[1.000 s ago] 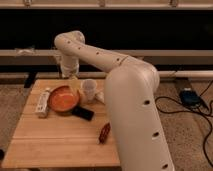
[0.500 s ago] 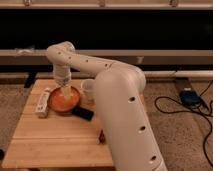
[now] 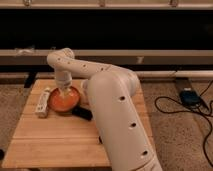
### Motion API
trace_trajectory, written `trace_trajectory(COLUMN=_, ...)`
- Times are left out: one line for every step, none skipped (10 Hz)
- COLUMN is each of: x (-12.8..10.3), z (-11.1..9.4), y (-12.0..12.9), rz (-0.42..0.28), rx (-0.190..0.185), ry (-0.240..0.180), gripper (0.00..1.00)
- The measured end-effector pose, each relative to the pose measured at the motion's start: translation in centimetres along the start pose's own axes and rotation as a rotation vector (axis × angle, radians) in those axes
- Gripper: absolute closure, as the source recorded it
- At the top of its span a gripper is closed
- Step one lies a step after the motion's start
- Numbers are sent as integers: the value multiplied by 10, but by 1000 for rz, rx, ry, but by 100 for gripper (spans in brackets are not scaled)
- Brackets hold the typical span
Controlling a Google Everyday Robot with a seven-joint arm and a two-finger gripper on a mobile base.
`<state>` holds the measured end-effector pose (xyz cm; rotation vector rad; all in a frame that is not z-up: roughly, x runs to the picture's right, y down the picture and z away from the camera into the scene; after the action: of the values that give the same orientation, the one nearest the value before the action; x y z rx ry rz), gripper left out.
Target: Push the ceramic bowl across the table
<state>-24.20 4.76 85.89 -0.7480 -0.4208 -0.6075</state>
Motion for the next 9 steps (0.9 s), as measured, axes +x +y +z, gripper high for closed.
trace_trajectory(x=0, z=5, y=1, rz=-12, rx=-10, ry=-1, gripper=100)
trace_trajectory(x=-2, z=11, y=2, rz=-30, rx=-23, ry=-6, gripper=100)
trace_trajectory(x=-4, z=15, y=4, rz=-42, rx=-32, ry=-10, gripper=100)
trace_trajectory(x=-5, z=19, y=6, rz=-50, rx=-38, ry=-13, gripper=100)
trace_trajectory(x=-9, z=23, y=12, rz=-66, rx=-49, ry=-17, gripper=100)
trace_trajectory(x=-16, z=25, y=15, rz=-81, rx=-47, ry=-20, gripper=100)
trace_trajectory(x=-24, z=30, y=20, rz=-101, rx=-52, ry=-22, gripper=100)
trace_trajectory(x=-34, z=35, y=26, rz=-122, rx=-58, ry=-24, gripper=100)
trace_trajectory(x=-39, z=39, y=33, rz=-132, rx=-66, ry=-25, gripper=100)
